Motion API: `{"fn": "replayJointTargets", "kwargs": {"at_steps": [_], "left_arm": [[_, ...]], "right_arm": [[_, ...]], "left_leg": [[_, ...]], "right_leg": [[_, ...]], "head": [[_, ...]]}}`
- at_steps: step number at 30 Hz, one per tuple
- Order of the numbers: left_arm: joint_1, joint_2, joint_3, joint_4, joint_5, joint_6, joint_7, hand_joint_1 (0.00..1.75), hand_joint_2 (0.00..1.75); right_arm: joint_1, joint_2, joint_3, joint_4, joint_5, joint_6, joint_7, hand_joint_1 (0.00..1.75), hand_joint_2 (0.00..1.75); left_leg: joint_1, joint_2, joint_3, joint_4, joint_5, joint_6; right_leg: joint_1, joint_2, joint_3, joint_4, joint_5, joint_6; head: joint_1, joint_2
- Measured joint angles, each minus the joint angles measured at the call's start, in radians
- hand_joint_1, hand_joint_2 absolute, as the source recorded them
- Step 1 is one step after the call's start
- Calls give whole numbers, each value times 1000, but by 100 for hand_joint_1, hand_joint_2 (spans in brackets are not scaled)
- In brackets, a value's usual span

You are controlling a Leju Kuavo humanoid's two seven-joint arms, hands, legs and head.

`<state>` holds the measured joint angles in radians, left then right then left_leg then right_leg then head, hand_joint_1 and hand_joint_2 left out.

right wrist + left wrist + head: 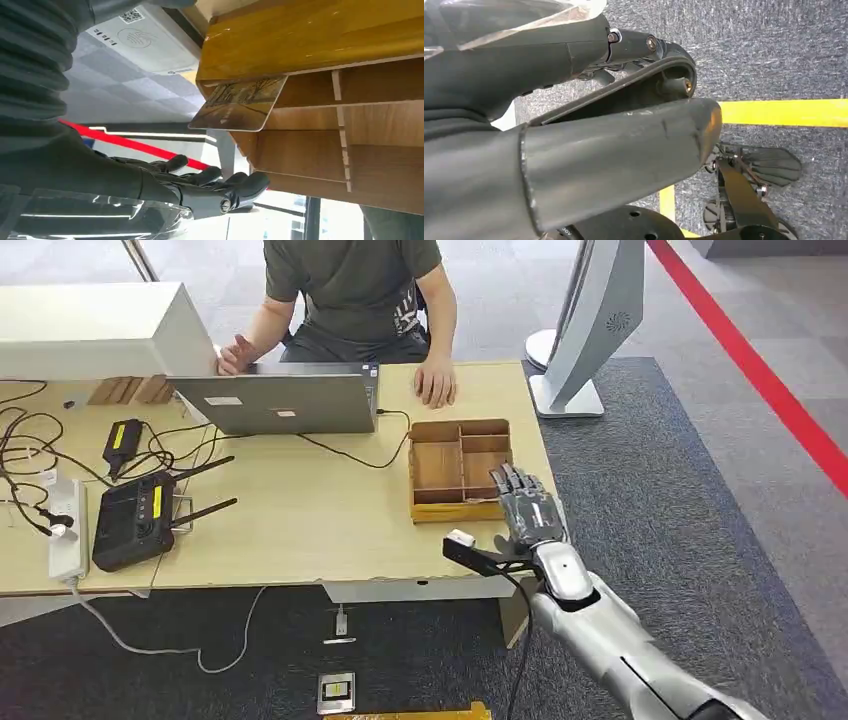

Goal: Pass the card to the sensor for recognition and then transmit it.

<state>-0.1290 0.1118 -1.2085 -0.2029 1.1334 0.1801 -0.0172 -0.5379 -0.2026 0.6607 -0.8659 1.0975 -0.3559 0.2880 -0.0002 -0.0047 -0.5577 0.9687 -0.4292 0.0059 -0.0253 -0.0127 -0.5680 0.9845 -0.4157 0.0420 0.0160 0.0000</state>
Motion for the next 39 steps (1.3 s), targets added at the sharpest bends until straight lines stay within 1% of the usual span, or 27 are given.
{"fn": "replayJointTargets", "kwargs": {"at_steps": [6,7,8,35,36,37,38,39], "left_arm": [[0,0,0,0,0,3,8,0,0],[0,0,0,0,0,3,8,0,0],[0,0,0,0,0,3,8,0,0],[0,0,0,0,0,6,8,0,0],[0,0,0,0,0,6,8,0,0],[0,0,0,0,0,6,8,0,0],[0,0,0,0,0,6,8,0,0],[0,0,0,0,0,6,8,0,0]], "right_arm": [[-7,9,0,14,-2,2,-1,0,175],[-7,10,0,14,-3,2,-1,7,175],[-7,10,0,14,-3,2,-1,148,175],[-16,16,0,24,-3,9,-1,148,175],[-16,16,0,24,-3,9,-1,157,175],[-16,16,0,24,-3,9,-1,145,175],[-16,16,0,24,-3,9,-1,155,175],[-16,16,0,24,-3,9,0,162,175]], "left_leg": [[0,0,0,0,0,0],[0,0,0,0,0,0],[0,0,0,0,0,0],[0,0,0,0,0,0],[0,0,0,0,0,0],[0,0,0,0,0,0],[0,0,0,0,0,0],[0,0,0,0,0,0]], "right_leg": [[0,0,0,0,0,0],[0,0,0,0,0,0],[0,0,0,0,0,0],[0,0,0,0,0,0],[0,0,0,0,0,0],[0,0,0,0,0,0],[0,0,0,0,0,0],[0,0,0,0,0,0]], "head": [[0,0],[0,0],[0,0],[0,0],[0,0],[0,0],[0,0],[0,0]]}}
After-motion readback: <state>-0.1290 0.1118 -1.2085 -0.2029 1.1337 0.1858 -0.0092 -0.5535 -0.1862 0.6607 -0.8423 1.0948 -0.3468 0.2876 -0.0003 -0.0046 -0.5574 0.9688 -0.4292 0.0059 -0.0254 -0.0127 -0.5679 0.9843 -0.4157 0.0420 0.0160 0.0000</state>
